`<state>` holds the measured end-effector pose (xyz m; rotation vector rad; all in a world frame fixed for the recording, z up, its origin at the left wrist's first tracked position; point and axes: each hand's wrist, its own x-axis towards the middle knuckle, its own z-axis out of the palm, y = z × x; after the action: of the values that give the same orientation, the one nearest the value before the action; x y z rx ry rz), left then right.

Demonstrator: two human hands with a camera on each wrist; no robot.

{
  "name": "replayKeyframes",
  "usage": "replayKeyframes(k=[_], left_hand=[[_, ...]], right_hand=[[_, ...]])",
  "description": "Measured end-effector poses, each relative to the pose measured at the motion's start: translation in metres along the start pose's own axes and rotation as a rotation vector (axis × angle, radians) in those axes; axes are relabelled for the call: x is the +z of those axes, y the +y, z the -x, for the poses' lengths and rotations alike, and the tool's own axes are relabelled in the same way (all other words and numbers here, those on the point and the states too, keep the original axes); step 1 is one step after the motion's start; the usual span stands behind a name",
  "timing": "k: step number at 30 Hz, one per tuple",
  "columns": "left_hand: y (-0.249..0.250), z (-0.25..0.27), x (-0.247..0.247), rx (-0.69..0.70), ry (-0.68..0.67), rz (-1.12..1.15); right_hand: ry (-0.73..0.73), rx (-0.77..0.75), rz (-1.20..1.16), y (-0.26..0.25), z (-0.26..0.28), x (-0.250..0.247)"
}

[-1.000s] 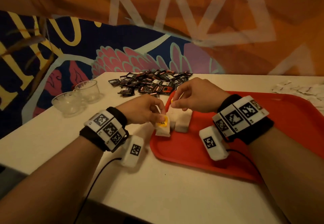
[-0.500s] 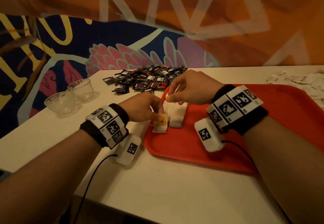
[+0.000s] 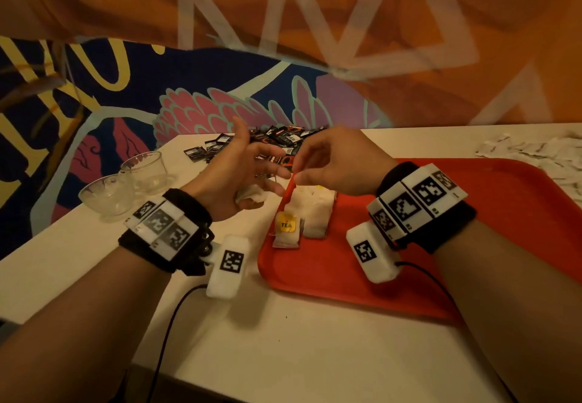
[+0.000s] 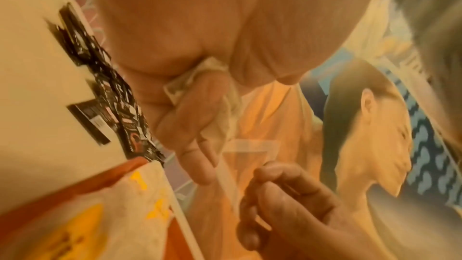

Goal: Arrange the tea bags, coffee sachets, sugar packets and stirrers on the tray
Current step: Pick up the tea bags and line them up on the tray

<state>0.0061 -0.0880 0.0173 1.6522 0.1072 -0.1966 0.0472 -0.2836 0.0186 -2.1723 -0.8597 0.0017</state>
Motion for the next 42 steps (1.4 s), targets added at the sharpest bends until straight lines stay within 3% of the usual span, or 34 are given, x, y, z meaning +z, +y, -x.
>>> replayKeyframes(k=[4,9,20,24,29,32,36,42], left_hand=[[0.006,0.002,0.004,0.038,-0.075,0.163],[0.009,0.000,0.013,0.043,-0.117,0.266],[0.010,0.006,0.019,-0.097,-0.197,0.460],[0.006,0.008,0.017,0.004,-0.040,0.225],[0.002,0.015,0.007,0.405,0.118,-0.221],[0.003,0.019,0.007,0.557,0.178,-0.367],[0.004,0.017,0.010,0.608,0.231,-0.317],[0.006,0.017,0.003,0.546,0.184,-0.298]], right_hand=[[0.041,-0.075,-0.051,-0.011,0.004,0.002],[-0.049,-0.081,-0.041,-0.016,0.006,0.008],[0.076,-0.186,-0.084,-0.011,0.003,0.011],[0.132,-0.151,-0.213,-0.011,0.002,0.006],[0.172,-0.123,-0.239,-0.010,0.000,0.002],[0.211,-0.113,-0.230,-0.012,0.000,0.002],[0.180,-0.075,-0.229,-0.009,0.001,0.002],[0.063,-0.001,-0.136,-0.009,0.002,0.005]])
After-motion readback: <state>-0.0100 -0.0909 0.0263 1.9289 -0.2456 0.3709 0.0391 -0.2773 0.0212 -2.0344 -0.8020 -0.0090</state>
